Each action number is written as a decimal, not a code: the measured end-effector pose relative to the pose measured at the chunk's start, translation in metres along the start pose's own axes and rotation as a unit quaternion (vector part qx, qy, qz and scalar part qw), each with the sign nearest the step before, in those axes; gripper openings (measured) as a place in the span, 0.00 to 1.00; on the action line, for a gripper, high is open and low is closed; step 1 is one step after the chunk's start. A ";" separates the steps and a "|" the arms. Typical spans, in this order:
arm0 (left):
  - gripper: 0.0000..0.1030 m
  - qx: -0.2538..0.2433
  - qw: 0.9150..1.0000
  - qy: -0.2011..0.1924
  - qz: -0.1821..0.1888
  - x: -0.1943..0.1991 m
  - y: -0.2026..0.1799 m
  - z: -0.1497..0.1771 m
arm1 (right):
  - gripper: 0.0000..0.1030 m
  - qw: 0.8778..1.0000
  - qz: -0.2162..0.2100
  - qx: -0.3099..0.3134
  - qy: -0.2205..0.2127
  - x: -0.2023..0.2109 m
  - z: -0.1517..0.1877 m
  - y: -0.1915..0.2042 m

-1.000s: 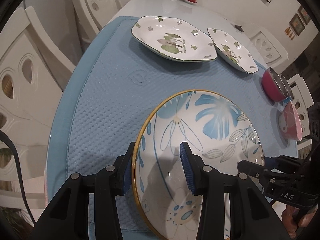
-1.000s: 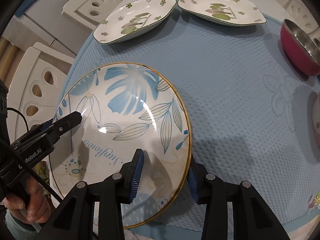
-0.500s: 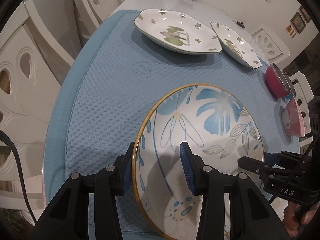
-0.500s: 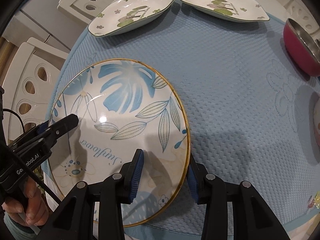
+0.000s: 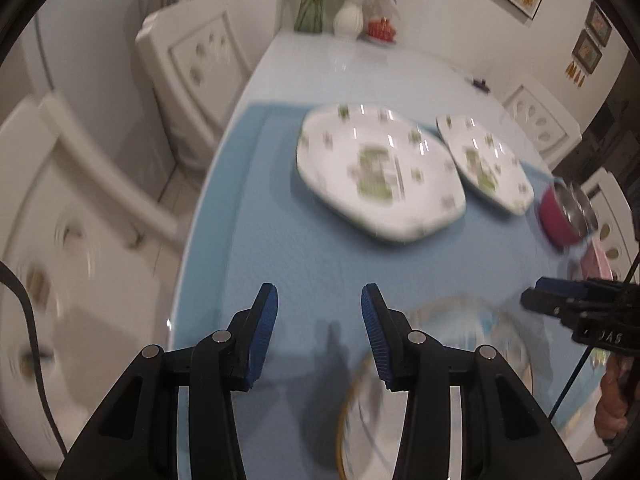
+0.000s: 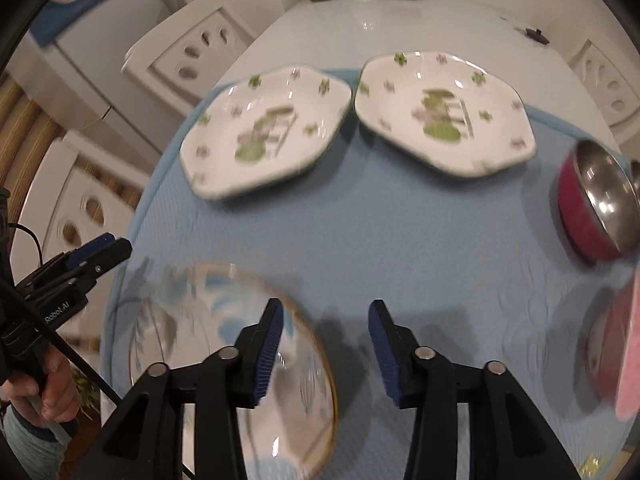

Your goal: Organize plates and bowls

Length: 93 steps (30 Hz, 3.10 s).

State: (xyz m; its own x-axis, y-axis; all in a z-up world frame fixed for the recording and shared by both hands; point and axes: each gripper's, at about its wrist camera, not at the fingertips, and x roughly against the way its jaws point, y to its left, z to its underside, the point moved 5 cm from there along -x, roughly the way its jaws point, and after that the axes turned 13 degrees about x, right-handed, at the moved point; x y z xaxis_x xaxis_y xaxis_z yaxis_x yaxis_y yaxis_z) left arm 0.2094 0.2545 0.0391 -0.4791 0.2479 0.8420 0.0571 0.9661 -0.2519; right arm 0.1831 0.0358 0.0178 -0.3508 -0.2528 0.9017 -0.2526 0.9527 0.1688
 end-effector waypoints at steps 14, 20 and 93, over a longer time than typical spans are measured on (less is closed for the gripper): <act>0.47 0.038 0.998 0.029 0.037 -0.107 0.001 -0.106 | 0.40 0.998 -0.002 -0.058 -0.005 -0.079 -0.100 -0.030; 0.47 0.029 0.997 0.051 0.059 -0.128 -0.003 -0.108 | 0.36 0.999 -0.021 -0.042 -0.005 -0.098 -0.111 -0.029; 0.31 -0.021 0.998 0.043 0.036 0.026 -0.014 0.106 | 0.34 0.997 -0.042 0.035 0.054 0.014 0.106 0.061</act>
State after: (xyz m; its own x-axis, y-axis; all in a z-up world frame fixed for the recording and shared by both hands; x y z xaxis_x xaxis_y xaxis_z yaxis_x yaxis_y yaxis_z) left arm 0.1032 0.2398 0.0142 -0.3962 0.3200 0.8606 0.1261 0.9474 -0.2942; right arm 0.0674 0.0730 -0.0014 -0.2281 -0.3086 0.9234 -0.3407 0.9138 0.2212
